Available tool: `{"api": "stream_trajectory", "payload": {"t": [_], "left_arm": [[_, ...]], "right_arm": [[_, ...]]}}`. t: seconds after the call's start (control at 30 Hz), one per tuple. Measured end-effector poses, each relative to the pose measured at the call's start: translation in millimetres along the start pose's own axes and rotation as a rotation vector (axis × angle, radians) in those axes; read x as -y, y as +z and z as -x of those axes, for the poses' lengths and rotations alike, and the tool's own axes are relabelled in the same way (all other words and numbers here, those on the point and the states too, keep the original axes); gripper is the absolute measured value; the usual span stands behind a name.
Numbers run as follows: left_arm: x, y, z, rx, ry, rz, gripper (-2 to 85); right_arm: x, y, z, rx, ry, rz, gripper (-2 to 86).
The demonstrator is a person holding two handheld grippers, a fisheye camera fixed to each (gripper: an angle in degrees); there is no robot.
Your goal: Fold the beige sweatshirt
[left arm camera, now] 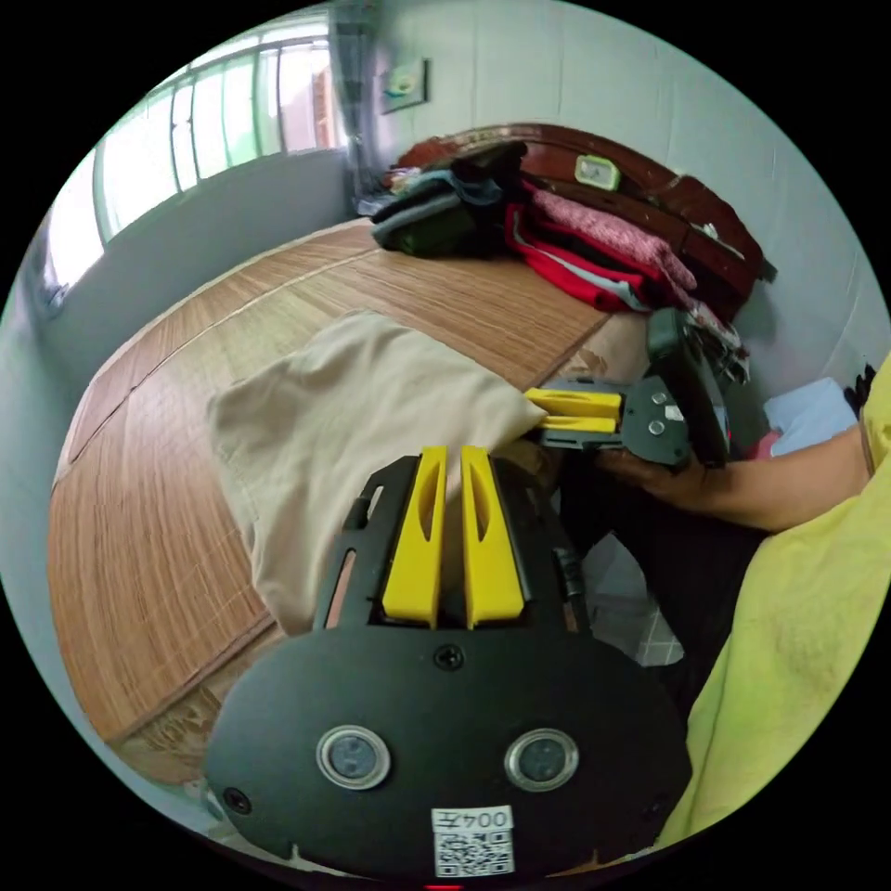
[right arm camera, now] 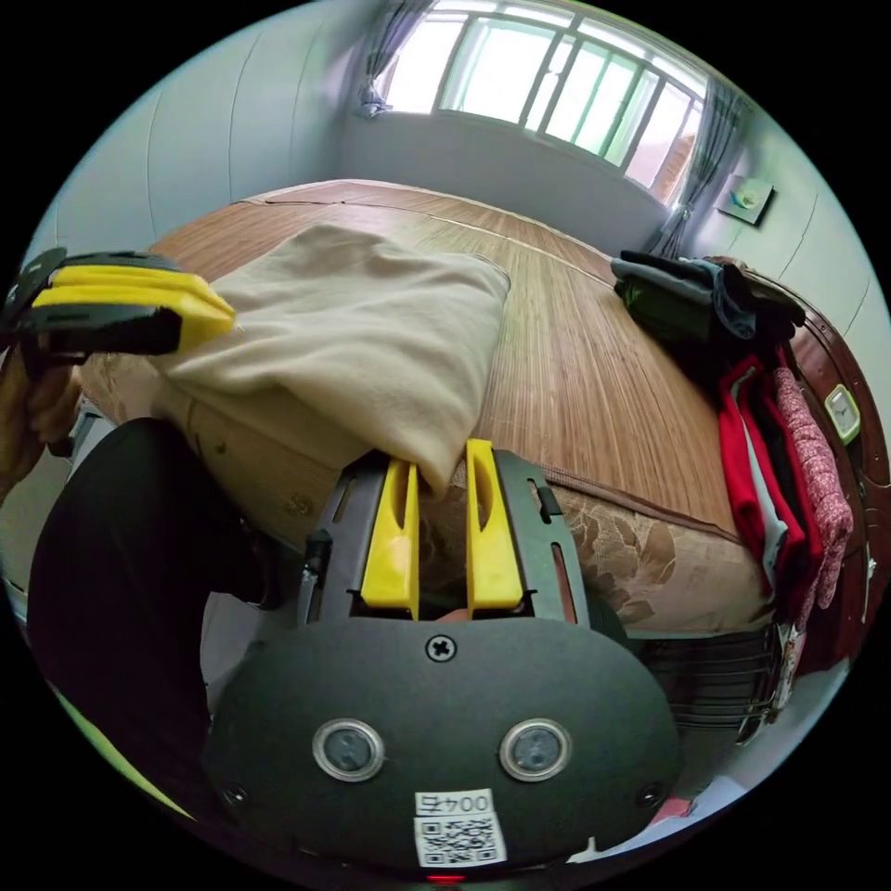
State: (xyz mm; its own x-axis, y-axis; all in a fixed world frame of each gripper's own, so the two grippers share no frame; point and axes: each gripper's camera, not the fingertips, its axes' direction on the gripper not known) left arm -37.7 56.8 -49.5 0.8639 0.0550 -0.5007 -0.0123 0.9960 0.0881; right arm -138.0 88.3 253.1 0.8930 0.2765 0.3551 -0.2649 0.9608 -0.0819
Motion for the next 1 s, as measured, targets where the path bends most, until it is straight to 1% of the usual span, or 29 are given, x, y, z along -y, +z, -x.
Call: {"api": "stream_trajectory", "payload": {"t": [0.07,0.13,0.2,0.3,0.37,0.4,0.43,0.5,0.63,0.8,1.0], "left_arm": [[6,3,29,0.054,-0.106,-0.072,1.1],[20,17,50,0.083,-0.157,-0.101,1.0],[37,41,71,0.096,-0.205,-0.080,0.8],[47,93,110,0.073,-0.289,0.021,0.7],[36,132,133,0.096,-0.319,0.153,0.6],[31,137,137,0.078,-0.321,0.154,0.6],[24,137,145,0.048,-0.345,0.113,0.5],[19,141,153,0.023,-0.354,0.104,0.4],[15,150,155,0.050,-0.341,0.102,0.4],[9,159,168,0.022,-0.358,0.096,0.5],[4,170,175,0.025,-0.357,0.093,0.5]], "right_arm": [[3,1,-6,0.034,0.015,0.008,8.1],[6,1,-7,0.036,0.013,0.018,8.2],[9,2,-7,0.020,-0.005,0.028,8.2],[16,2,-11,0.017,-0.030,0.047,7.9],[21,1,-17,0.014,-0.065,0.059,7.2],[22,1,-19,0.014,-0.079,0.063,7.0],[23,2,-23,0.009,-0.109,0.073,6.5],[25,3,-31,0.001,-0.147,0.094,6.2],[23,11,-61,0.089,-0.090,0.120,6.0],[28,12,-81,0.110,-0.092,0.141,5.7],[28,1,-129,0.239,-0.064,0.233,3.3]]}}
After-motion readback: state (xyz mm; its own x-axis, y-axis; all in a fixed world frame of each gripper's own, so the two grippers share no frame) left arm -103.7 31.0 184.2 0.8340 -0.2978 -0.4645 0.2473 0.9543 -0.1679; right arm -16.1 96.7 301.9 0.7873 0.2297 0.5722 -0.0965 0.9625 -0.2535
